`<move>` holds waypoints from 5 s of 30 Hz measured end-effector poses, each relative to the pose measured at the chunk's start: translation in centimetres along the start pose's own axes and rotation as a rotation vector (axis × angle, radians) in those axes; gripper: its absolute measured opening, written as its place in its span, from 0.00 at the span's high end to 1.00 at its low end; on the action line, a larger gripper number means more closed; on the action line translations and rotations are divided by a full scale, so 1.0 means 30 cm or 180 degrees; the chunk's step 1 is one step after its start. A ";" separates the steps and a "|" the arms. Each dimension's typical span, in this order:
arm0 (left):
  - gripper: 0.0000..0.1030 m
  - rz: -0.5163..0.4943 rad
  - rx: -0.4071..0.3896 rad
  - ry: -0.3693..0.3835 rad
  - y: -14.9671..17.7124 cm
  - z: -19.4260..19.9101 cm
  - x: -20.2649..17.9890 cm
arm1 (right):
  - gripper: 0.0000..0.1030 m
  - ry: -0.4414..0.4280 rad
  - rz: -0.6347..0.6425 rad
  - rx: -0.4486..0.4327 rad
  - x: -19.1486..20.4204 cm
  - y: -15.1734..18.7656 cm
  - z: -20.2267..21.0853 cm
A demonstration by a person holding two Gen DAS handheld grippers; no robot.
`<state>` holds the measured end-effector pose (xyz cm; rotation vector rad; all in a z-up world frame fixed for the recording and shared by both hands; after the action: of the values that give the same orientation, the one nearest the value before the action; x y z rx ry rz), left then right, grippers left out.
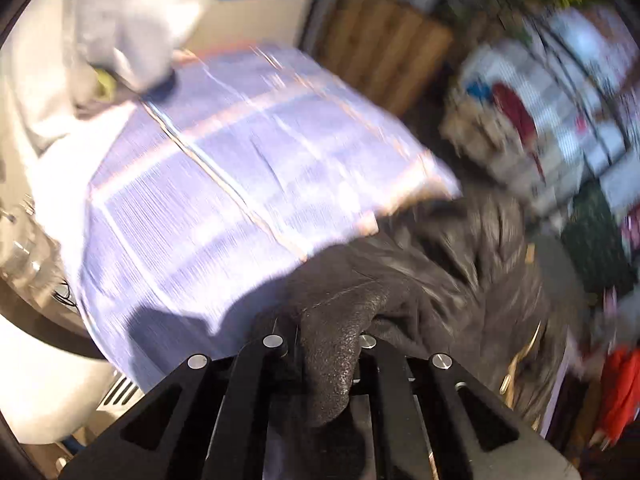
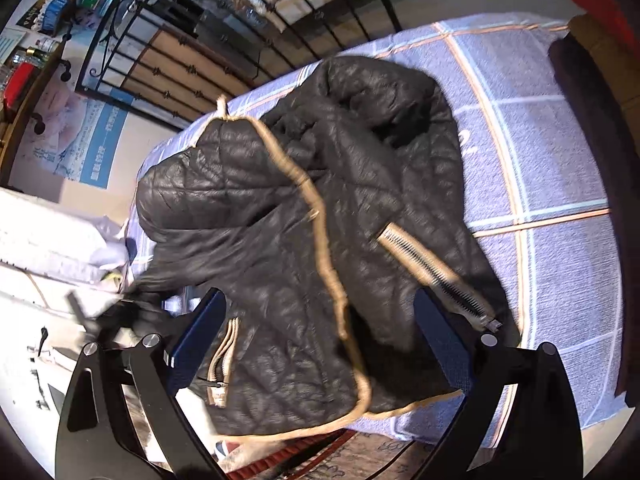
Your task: Fold large clothes
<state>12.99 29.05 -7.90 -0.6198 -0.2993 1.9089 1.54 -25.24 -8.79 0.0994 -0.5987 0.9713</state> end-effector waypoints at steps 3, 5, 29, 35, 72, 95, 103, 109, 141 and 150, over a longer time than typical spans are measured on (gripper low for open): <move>0.94 0.0035 -0.0363 -0.0242 -0.192 0.065 0.047 | 0.09 0.0020 -0.0052 -0.0077 -0.009 -0.010 0.024; 0.94 -0.0115 -0.0627 -0.0516 -0.289 0.093 0.061 | 0.09 0.0023 -0.0058 -0.0115 -0.007 -0.010 0.035; 0.23 -0.0154 -0.0077 -0.0678 -0.075 0.245 0.337 | 0.30 0.0500 -0.0373 0.0397 -0.387 -0.021 -0.432; 0.23 -0.0254 0.0059 -0.0559 0.051 0.246 0.259 | 0.63 0.0947 0.0644 0.0012 -0.259 -0.112 -0.173; 0.13 -0.0888 0.0849 0.0433 -0.503 -0.563 -0.465 | 0.22 -0.0082 0.0818 0.0524 0.436 -0.686 -0.736; 0.17 -0.1413 0.0095 0.1201 -0.362 -0.397 -0.751 | 0.09 0.0489 0.1068 -0.1191 0.466 -0.558 -0.081; 0.26 -0.1446 0.0612 0.0640 -0.244 -0.551 -0.635 | 0.16 0.0338 -0.0071 -0.0661 0.158 -0.420 -0.221; 0.24 -0.1591 0.0769 0.0816 -0.052 -0.294 -0.392 | 0.16 0.0493 0.0737 -0.0086 0.231 -0.051 -0.223; 0.24 -0.2871 0.0737 0.0239 0.623 -0.020 -0.540 | 0.04 0.1353 0.0477 -0.1160 -0.283 0.056 -0.413; 0.24 -0.3268 0.0804 0.0159 0.888 0.073 -0.711 | 0.04 0.1458 0.0588 -0.1191 -0.271 0.064 -0.406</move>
<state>-2.38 -1.13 -12.68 -0.2458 -0.2632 0.9165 1.88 -26.07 -23.54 -0.5075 -0.3588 1.0019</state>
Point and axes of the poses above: each gripper's, at about its wrist camera, not at the fingertips, and z roughly against the way its jaws point, x to its left, y to its underside, the point moved 4 cm from there along -z, roughly the way its jaws point, and after that the axes turned 1 degree about -y, right-handed, at the moved point
